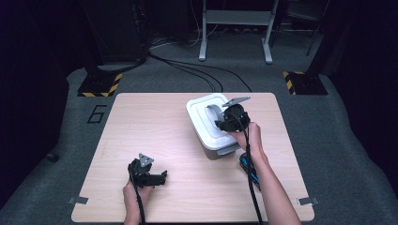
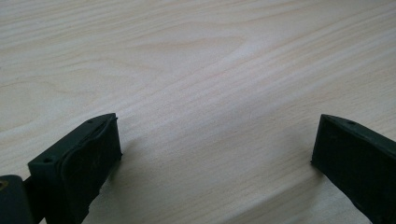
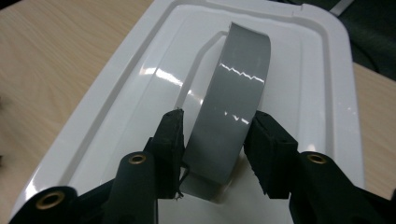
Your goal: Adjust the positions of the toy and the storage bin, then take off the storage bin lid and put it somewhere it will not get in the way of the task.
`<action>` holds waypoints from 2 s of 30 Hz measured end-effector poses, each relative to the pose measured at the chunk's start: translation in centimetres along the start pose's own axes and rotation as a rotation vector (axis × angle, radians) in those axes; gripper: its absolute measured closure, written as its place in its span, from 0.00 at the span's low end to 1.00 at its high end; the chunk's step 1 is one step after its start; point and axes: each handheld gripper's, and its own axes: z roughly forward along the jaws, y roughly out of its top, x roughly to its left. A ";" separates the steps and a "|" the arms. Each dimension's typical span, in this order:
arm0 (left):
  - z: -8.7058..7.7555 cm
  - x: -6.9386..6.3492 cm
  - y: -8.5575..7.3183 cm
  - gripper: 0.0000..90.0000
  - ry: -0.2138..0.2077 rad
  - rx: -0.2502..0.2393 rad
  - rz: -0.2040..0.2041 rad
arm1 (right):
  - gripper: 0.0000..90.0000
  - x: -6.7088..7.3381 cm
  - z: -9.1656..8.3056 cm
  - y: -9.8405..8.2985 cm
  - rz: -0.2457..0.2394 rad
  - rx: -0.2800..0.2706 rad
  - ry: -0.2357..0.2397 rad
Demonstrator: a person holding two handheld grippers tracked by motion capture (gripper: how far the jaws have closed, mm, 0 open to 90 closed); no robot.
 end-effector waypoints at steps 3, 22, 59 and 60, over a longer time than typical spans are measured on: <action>0.0 0.0 0.0 0.01 -0.002 0.000 -0.001 | 0.55 0.5 0.2 0.9 -0.010 -0.031 -0.053; 0.0 0.0 0.0 0.01 -0.002 -0.001 -0.001 | 0.75 -0.1 0.9 2.5 -0.039 -0.009 -0.110; 0.0 0.0 0.0 0.02 -0.003 -0.003 -0.003 | 0.75 1.4 0.6 3.0 0.071 -0.036 -0.182; 0.0 -0.1 0.0 0.02 -0.003 -0.004 -0.004 | 0.75 1.3 0.4 3.1 0.062 -0.043 -0.186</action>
